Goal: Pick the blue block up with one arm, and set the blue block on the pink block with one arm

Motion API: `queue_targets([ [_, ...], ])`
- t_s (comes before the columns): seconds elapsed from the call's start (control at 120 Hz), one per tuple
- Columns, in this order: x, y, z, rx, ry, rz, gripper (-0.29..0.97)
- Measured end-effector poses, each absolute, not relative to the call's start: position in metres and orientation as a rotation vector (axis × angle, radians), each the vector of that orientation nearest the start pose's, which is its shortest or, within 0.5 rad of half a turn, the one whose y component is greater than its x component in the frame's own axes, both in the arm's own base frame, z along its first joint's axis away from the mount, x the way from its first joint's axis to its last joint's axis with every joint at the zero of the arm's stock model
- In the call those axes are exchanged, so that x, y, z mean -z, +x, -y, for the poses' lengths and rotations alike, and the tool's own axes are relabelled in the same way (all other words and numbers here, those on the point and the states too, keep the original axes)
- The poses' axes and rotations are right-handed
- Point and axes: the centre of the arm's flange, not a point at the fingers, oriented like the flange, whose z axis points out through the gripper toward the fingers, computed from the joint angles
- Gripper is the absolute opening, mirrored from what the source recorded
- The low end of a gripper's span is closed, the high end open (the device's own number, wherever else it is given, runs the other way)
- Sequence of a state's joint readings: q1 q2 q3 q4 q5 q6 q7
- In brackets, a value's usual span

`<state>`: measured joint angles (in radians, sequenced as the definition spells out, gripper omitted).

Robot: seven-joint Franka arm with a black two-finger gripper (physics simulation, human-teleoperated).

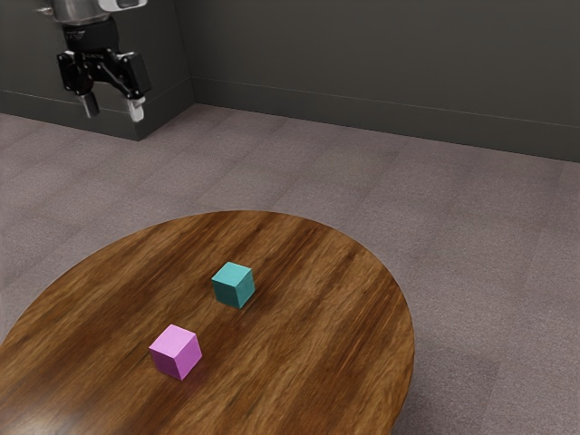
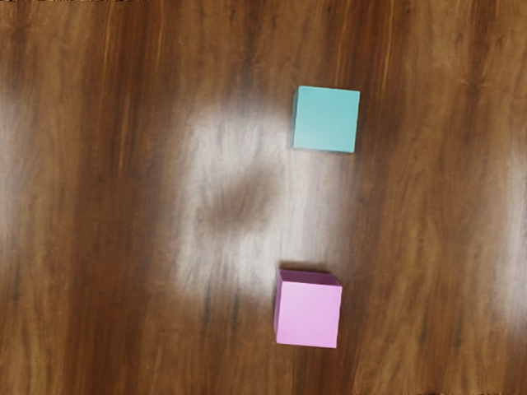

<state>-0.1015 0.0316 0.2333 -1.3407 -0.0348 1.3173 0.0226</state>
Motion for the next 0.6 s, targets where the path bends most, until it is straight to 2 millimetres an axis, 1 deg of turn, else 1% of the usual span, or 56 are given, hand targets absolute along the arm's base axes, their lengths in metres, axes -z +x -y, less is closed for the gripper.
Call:
queue_targets([
  [0.125, -0.691, 0.533, -0.046, -0.084, -3.163, 0.118, 0.68],
  [0.217, -0.694, 0.533, -0.038, -0.078, -3.162, 0.093, 0.68],
  [0.233, -0.701, 0.530, -0.036, -0.053, -3.164, 0.084, 0.68],
  [0.35, -0.788, 0.487, -0.028, 0.239, -3.138, 0.021, 0.68],
  [0.4, -0.810, 0.474, -0.019, 0.317, -3.116, -0.013, 0.68],
  [0.45, -0.826, 0.461, 0.004, 0.364, -3.069, -0.083, 0.68],
  [0.467, -0.826, 0.461, 0.013, 0.364, -3.054, -0.110, 0.68],
  [0.517, -0.807, 0.480, 0.033, 0.300, -3.006, -0.149, 0.68],
  [0.6, -0.761, 0.519, 0.054, 0.170, -2.955, -0.178, 0.68],
])
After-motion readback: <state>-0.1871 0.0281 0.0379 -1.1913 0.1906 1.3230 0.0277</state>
